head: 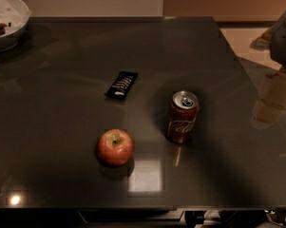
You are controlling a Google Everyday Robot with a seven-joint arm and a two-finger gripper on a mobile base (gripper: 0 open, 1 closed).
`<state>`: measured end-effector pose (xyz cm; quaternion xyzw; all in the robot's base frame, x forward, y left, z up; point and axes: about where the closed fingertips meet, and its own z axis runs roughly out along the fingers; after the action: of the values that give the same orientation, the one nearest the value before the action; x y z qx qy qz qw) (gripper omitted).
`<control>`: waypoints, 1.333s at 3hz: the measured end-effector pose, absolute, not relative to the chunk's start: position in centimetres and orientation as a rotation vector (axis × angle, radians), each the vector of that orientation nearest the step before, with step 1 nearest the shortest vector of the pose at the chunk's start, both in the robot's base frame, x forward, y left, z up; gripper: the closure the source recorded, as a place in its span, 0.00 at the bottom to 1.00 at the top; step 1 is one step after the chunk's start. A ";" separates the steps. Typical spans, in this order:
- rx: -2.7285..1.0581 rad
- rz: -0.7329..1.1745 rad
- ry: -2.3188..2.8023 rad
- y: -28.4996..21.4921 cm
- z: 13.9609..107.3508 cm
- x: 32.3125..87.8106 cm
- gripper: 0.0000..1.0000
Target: Pick apple
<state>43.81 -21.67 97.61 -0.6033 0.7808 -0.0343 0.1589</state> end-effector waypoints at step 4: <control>-1.969 0.042 1.951 -13.4 98.2 45.9 0.00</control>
Offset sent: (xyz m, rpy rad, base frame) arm 0.0122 0.0217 0.0026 -0.0088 0.0256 0.0938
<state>45.89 -13.36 98.16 -0.6980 0.6919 0.0150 0.1836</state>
